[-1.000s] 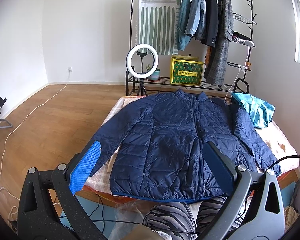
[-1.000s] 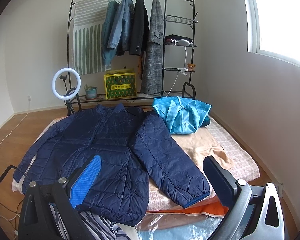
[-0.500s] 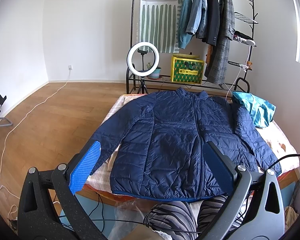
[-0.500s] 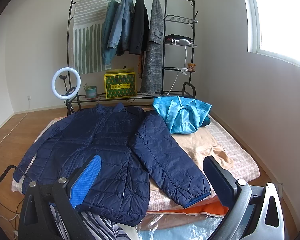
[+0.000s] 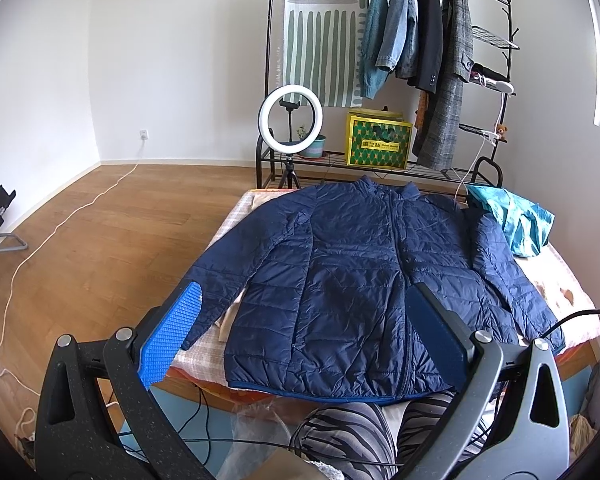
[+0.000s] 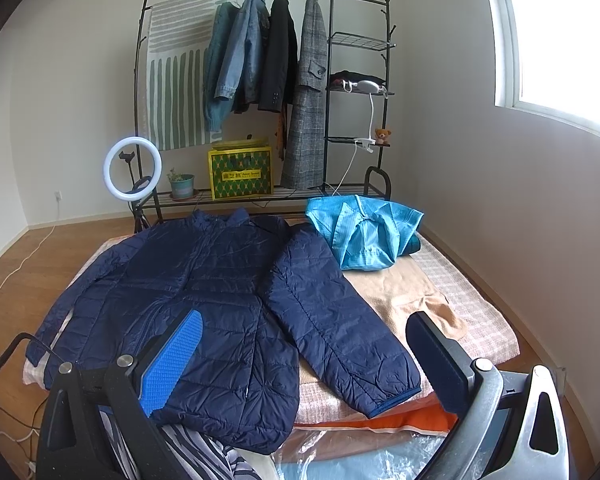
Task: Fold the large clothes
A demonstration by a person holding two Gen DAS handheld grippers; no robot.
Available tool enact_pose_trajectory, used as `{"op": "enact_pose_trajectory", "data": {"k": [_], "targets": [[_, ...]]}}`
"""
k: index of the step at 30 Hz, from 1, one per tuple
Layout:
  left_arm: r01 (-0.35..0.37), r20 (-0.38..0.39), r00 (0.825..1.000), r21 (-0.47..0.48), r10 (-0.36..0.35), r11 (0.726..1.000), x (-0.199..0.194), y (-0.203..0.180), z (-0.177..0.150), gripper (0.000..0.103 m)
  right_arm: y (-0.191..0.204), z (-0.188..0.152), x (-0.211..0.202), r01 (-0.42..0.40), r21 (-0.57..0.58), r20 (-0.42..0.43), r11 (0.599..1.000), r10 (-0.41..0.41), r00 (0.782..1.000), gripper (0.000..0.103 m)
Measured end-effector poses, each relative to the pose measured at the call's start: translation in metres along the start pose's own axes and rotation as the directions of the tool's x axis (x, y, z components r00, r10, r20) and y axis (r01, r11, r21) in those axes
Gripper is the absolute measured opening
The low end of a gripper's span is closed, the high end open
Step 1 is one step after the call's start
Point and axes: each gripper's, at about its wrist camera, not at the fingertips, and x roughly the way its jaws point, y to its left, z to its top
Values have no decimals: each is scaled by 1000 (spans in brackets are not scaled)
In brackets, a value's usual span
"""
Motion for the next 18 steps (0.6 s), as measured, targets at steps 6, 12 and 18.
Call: {"op": "enact_pose_trajectory", "data": {"k": [6, 12, 18], "targets": [[1, -2, 1000, -2, -1, 1000, -1, 1, 0, 103, 1, 0, -1, 0, -1, -1, 1000, 0, 1000, 103], [-8, -11, 1000, -12, 8, 1000, 6, 11, 0, 103, 1, 0, -1, 1, -3, -2, 1000, -1, 1000, 103], [-18, -18, 1000, -26, 18, 1000, 11, 18, 0, 103, 3, 1, 1, 1, -11, -3, 1000, -1, 1000, 103]]}}
